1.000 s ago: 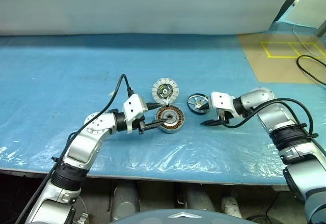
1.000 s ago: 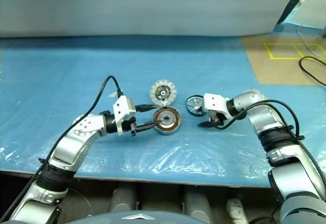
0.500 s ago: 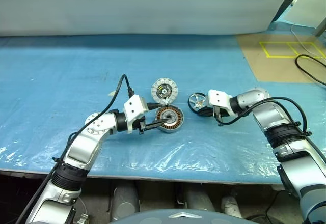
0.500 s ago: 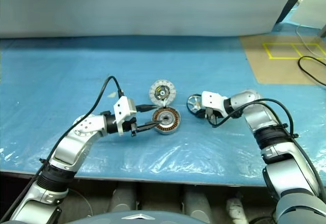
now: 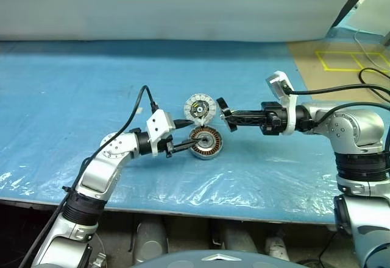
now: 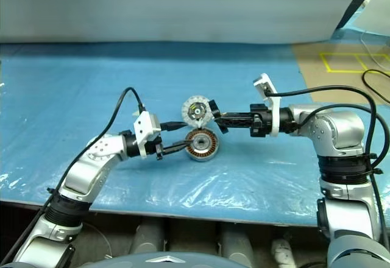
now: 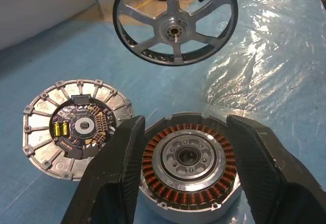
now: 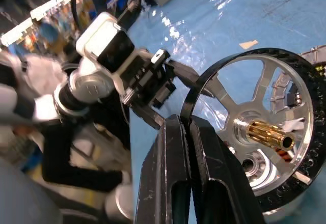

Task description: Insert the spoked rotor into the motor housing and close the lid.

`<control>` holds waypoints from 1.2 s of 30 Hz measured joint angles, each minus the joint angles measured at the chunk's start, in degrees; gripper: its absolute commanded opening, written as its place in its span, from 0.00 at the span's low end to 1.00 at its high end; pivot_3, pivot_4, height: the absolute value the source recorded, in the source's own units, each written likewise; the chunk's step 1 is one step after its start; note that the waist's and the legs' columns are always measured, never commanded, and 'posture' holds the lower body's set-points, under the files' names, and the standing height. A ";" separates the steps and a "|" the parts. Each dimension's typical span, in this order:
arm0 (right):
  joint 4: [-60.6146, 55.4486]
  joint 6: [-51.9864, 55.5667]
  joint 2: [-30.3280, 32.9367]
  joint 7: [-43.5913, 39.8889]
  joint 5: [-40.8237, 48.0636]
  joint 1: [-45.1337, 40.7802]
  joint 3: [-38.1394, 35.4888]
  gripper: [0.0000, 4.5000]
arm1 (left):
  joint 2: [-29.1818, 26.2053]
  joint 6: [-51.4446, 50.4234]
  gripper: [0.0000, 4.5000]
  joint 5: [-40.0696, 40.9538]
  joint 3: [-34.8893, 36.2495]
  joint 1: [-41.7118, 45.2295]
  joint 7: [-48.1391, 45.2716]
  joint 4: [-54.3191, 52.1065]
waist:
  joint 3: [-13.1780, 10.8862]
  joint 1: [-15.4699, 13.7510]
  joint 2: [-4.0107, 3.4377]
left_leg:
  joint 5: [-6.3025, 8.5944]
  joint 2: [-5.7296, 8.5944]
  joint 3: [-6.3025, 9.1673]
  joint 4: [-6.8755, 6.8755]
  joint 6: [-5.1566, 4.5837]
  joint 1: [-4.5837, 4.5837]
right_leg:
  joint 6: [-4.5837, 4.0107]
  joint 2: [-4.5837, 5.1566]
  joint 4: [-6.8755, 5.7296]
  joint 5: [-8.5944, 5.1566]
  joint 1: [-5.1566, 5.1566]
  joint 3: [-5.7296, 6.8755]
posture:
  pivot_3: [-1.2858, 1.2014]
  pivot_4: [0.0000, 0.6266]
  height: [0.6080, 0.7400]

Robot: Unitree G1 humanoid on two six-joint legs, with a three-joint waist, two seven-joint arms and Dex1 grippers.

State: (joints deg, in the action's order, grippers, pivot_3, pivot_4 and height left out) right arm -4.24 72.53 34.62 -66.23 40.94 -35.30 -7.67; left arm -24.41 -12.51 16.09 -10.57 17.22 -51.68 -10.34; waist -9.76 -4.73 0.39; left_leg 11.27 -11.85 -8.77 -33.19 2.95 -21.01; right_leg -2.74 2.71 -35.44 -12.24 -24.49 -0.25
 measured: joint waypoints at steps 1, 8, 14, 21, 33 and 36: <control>0.03 2.49 -1.43 1.95 1.65 -0.09 -1.62 0.00 | 0.20 -0.18 0.60 0.70 0.36 0.11 0.07 0.04 | 0.00 0.02 0.00 | 0.00 -0.01 0.00 0.01 0.01 0.01 | 0.00 -0.01 -0.01 0.00 0.00 0.01 | 0.52 0.24 1.00; 0.70 11.13 -13.81 12.71 8.61 -2.95 -4.30 0.00 | -0.07 -4.74 0.60 11.58 12.62 0.32 2.26 0.17 | 0.02 0.69 -0.03 | -0.01 -0.01 0.01 0.11 0.08 -0.05 | 0.00 -0.02 0.05 0.00 -0.06 0.04 | 0.52 0.24 1.00; 8.10 4.46 -17.26 11.96 5.63 -5.78 5.60 0.00 | -4.92 -10.22 0.60 16.74 20.94 -4.41 4.71 -1.89 | 0.01 0.76 -0.03 | 0.02 -0.02 0.03 0.23 0.12 -0.15 | 0.01 -0.01 0.24 -0.01 -0.08 0.14 | 0.52 0.24 1.00; 18.10 -5.68 -24.24 8.54 1.43 -10.55 12.58 0.00 | -7.20 -12.97 0.60 19.06 25.47 -7.36 8.58 -6.82 | 0.01 0.75 -0.02 | 0.02 -0.03 0.05 0.24 0.13 -0.20 | 0.01 0.00 0.29 0.00 -0.09 0.18 | 0.52 0.24 1.00; 34.17 -9.55 -34.53 9.94 -1.88 -10.90 14.04 0.00 | -6.84 -13.72 0.60 19.20 24.96 -8.76 13.24 -10.44 | 0.02 0.80 -0.01 | 0.02 -0.04 0.06 0.24 0.13 -0.19 | 0.01 0.00 0.27 0.00 -0.10 0.18 | 0.52 0.24 1.00; 36.96 -9.50 -34.78 11.43 -2.39 -10.89 12.21 0.00 | -6.56 -13.68 0.60 18.91 23.72 -8.39 13.37 -10.43 | 0.02 0.81 -0.01 | 0.02 -0.04 0.06 0.24 0.13 -0.20 | 0.01 0.00 0.27 0.00 -0.10 0.18 | 0.52 0.24 1.00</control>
State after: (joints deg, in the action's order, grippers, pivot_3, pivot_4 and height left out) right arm 32.72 63.03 -0.16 -54.81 38.54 -46.18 4.54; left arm -30.96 -26.19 35.00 13.15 8.83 -38.31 -20.77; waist -9.75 -3.92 0.38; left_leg 11.29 -11.89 -8.71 -32.96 3.08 -21.21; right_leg -2.74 2.71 -35.17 -12.24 -24.59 -0.07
